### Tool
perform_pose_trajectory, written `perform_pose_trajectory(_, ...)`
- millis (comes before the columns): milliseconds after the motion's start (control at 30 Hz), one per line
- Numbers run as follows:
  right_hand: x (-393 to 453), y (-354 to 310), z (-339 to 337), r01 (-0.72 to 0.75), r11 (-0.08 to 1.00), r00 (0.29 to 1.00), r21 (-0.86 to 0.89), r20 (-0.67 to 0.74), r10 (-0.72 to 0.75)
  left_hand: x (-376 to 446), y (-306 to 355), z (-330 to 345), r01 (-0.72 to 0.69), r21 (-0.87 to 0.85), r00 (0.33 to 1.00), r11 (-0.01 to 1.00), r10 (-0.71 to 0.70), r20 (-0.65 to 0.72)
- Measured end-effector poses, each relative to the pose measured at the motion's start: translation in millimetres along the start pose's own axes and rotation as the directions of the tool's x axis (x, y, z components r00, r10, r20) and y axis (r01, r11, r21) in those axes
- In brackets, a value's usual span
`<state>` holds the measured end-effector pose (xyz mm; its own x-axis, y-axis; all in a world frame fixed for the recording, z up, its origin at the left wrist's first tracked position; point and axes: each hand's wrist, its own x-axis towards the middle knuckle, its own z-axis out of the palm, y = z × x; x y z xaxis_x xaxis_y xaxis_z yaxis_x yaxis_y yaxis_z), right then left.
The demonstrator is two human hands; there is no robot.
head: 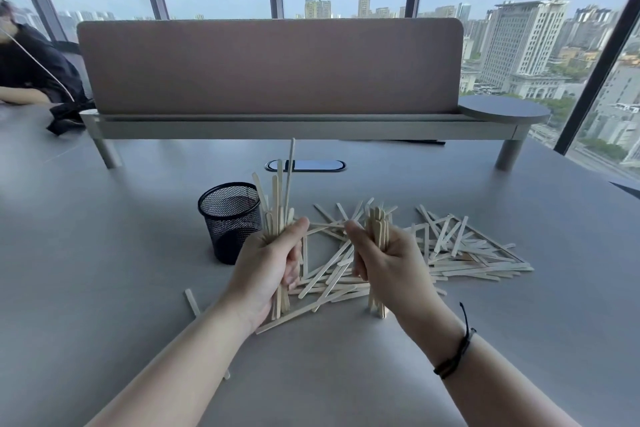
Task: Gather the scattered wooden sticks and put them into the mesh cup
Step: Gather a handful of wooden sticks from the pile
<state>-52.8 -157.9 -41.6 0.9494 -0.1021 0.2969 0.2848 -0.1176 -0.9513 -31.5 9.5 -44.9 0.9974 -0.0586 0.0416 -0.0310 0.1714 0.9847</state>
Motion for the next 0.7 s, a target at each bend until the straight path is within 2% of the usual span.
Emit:
perform_pose_trajectory(133,-2,2,2,-0.041,0.998,0.998,0.057,-0.047,0.044,0,-2,0,-0.075,-0.011,0.996,0.997,0.074,-0.050)
perform_pose_trajectory(367,-7,-4,3,-0.012,0.997,1.000,0.083,0.025,0.009,3,-5,-3,-0.210,0.092,0.975,0.973,0.215,-0.059)
perform_pose_trajectory(600,-9,-8,2,-0.038,0.995,0.996,0.087,0.079,0.031,2,-3,-6,-0.339,0.131,0.941,0.932,0.338,0.030)
perform_pose_trajectory(700,-10,-8,2,-0.035,0.996,0.996,0.085,0.088,0.028,0,-4,-5,-0.335,0.107,0.940,0.936,0.325,0.103)
